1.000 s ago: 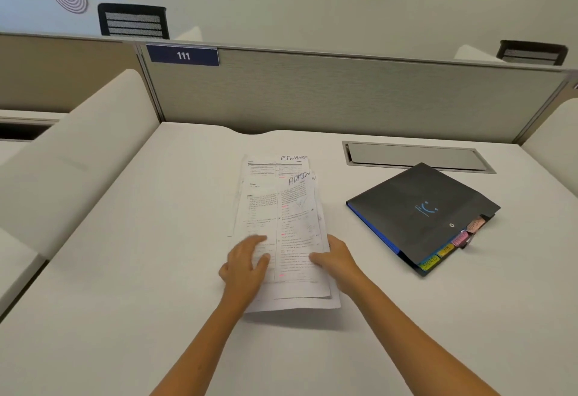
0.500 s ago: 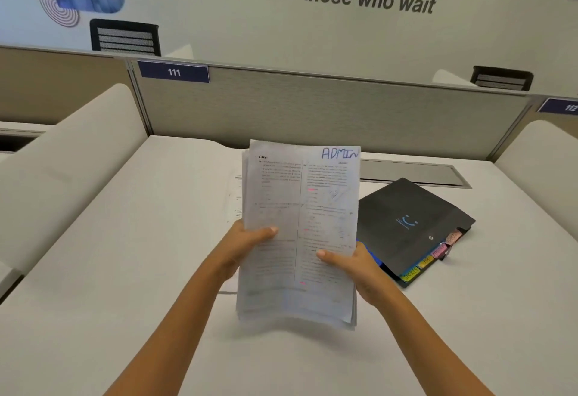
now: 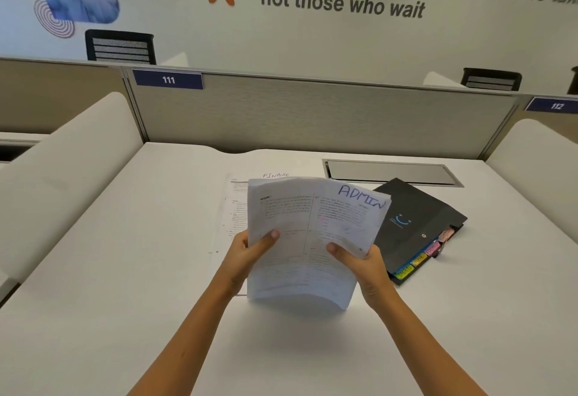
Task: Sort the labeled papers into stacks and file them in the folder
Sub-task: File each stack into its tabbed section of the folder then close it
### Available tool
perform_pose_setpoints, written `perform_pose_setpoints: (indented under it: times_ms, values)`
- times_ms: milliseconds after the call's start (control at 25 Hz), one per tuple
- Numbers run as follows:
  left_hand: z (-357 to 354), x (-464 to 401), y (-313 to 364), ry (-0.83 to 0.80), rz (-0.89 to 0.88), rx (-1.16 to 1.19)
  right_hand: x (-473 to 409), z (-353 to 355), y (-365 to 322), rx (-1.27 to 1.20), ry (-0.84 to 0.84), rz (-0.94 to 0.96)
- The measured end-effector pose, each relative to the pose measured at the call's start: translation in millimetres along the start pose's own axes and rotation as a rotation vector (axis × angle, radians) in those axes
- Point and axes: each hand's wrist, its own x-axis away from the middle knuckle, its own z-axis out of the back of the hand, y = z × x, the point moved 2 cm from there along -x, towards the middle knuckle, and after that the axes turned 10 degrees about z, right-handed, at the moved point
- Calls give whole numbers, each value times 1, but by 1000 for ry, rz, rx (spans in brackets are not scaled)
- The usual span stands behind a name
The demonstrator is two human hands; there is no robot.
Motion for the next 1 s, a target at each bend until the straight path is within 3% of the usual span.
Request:
perform_pose_setpoints:
  times_ms: [280,640,1000]
  values:
    - [-3,0,1,54,-12,22,-4,-5,-4,-23,9,53]
    - [-9,-5,-29,108,148,-101,6,7,26,65,-33,-87]
    - [-66,-44,5,175,168,22,-25,72,11,222,86,6]
